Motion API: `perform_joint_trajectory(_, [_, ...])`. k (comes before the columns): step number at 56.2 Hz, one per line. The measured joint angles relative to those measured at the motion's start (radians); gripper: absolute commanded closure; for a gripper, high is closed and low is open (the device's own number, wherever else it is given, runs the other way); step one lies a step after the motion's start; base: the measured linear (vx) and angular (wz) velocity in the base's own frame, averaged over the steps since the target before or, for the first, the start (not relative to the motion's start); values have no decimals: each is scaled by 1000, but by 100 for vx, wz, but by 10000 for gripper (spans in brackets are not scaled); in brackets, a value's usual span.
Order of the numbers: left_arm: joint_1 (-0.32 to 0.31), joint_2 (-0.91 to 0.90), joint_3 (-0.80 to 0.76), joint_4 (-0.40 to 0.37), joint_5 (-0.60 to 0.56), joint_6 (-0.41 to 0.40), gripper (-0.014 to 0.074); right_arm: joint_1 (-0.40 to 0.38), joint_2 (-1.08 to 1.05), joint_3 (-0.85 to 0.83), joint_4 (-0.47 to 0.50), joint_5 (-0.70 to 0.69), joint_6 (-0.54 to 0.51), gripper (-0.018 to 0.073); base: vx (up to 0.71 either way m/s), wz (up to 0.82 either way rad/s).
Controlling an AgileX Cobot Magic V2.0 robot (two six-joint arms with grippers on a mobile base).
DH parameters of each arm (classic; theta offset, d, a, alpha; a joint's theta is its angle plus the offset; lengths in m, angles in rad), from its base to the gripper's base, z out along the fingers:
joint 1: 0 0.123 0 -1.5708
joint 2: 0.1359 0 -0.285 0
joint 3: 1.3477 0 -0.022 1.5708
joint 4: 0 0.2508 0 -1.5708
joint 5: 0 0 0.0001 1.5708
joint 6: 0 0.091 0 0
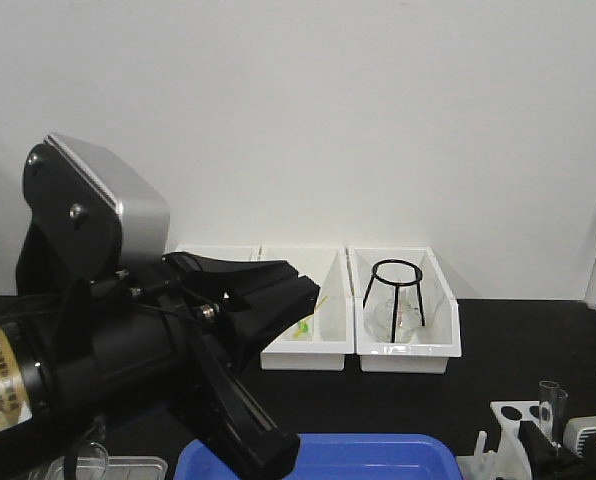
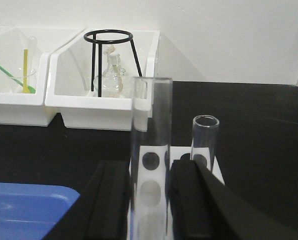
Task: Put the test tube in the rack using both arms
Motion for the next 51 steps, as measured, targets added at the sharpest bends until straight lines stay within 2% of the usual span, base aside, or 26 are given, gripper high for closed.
perform_joint_trajectory(11, [0, 0, 0, 0, 0, 0, 594, 0, -20, -1, 0, 1, 3, 82, 0, 0])
perform_joint_trajectory(21, [0, 0, 0, 0, 0, 0, 594, 0, -97, -1, 0, 47, 3, 80, 0, 0])
perform_joint_trajectory(30, [0, 0, 0, 0, 0, 0, 594, 0, -231, -1, 0, 149, 3, 108, 0, 0])
perform_joint_trajectory(34, [0, 0, 0, 0, 0, 0, 594, 0, -308, -1, -4, 210, 3, 179, 0, 0])
perform_joint_trajectory(36, [0, 0, 0, 0, 0, -1, 594, 0, -350, -1, -9, 245, 3, 242, 0, 0])
perform_joint_trajectory(43, [0, 0, 0, 0, 13, -3, 594, 0, -522, -1, -71, 395, 3, 574, 0, 0])
perform_joint_trajectory(51, [0, 0, 0, 0, 28, -3, 594, 0, -713, -1, -103, 573, 3, 574, 0, 0])
